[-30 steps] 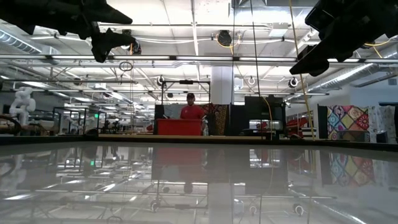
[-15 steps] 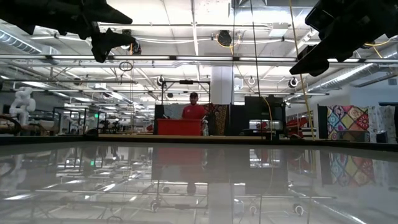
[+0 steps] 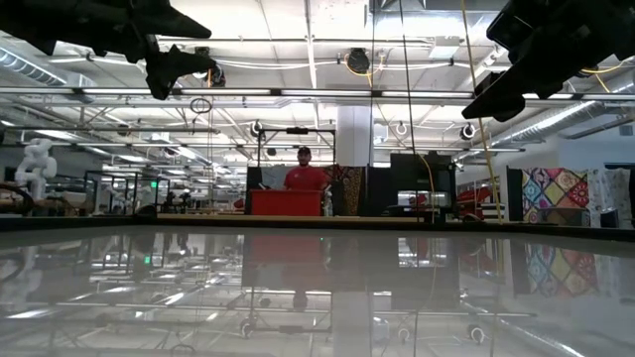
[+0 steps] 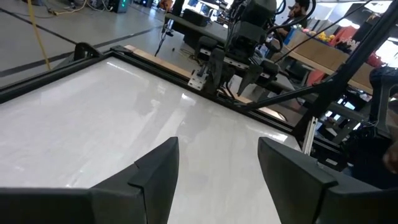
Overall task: Roll towel
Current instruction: Fold the pink towel
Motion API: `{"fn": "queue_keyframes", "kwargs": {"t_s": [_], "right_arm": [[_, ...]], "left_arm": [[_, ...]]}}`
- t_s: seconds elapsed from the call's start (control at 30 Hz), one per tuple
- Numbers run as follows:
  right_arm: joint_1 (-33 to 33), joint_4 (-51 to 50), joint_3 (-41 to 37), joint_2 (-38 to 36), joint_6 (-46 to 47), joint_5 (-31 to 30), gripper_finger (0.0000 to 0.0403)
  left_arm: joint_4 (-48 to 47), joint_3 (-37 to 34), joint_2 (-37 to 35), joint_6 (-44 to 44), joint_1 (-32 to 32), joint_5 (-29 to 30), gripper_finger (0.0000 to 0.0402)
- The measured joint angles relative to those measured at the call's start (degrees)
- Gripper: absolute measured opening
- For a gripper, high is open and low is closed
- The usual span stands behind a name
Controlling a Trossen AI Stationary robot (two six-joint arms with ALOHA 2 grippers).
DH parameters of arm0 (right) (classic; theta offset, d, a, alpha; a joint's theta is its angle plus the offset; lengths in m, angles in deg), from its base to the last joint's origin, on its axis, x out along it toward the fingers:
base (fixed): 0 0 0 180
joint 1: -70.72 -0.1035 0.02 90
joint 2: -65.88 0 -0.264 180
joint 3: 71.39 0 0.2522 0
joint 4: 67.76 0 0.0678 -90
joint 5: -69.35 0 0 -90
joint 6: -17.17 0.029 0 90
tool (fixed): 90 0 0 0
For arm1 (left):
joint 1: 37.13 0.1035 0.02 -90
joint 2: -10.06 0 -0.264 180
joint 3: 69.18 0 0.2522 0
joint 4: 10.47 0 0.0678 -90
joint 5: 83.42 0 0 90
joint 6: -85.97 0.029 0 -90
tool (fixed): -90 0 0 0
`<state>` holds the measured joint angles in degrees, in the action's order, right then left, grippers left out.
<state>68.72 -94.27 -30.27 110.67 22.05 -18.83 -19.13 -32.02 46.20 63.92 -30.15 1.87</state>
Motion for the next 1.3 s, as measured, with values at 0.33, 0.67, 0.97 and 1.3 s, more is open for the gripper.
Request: {"fn": "queue_keyframes", "kwargs": {"t_s": [0.33,0.67,0.97,1.3], "right_arm": [[0.0,0.0,0.0,0.0,0.0,0.0,0.0235],[0.0,0.4,0.0,0.0,0.1,0.0,0.0235],[0.0,8.9,0.0,0.2,7.3,-0.4,0.0235],[0.0,17.1,0.0,5.6,0.6,0.1,0.0235]], "left_arm": [[0.0,0.0,0.0,0.0,0.0,0.0,0.0224],[0.0,0.0,0.0,0.0,0.0,0.0,0.0224],[0.0,0.0,0.0,0.0,0.0,0.0,0.0224],[0.0,0.0,0.0,0.0,0.0,0.0,0.0224]]}}
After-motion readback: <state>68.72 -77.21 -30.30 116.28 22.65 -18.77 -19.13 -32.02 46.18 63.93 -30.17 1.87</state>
